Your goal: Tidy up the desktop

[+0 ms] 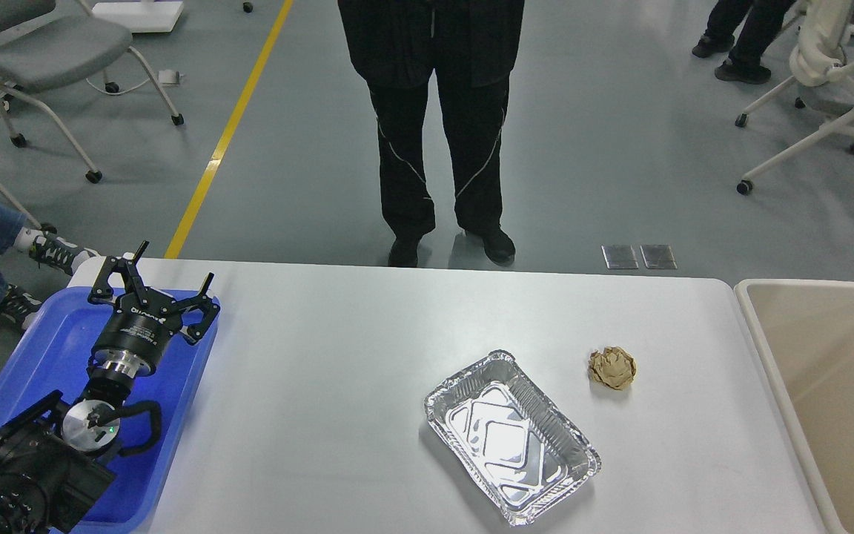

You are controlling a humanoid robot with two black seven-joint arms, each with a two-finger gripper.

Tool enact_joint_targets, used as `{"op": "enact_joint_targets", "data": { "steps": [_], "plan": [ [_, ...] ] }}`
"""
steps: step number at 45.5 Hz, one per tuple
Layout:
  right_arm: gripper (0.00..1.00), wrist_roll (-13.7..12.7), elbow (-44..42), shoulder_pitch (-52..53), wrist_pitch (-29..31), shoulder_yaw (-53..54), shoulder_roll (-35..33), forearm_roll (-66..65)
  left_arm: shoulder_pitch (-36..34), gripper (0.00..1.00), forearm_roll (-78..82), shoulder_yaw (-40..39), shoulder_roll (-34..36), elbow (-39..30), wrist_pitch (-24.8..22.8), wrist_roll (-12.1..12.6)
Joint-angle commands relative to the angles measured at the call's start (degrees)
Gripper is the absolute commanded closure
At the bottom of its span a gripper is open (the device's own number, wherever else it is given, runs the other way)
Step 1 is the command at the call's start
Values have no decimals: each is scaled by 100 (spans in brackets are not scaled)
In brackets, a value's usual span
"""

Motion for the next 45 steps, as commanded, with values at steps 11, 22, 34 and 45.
{"op": "enact_joint_targets", "data": {
  "steps": [11, 22, 34, 45],
  "plan": [
    [0, 361, -13, -1151, 282, 181, 877, -22, 0, 0, 0, 0, 0, 3, 0, 0],
    [0, 361, -21, -1582, 282, 181, 1273, -30, 0, 0, 0, 0, 0, -5, 0, 0],
    [0, 361, -21, -1705, 379, 304, 1343, -30, 0, 0, 0, 0, 0, 3, 0, 0],
    [0, 369, -21, -1731, 387, 330, 1343, -30, 0, 0, 0, 0, 0, -5, 0, 0]
  ]
}}
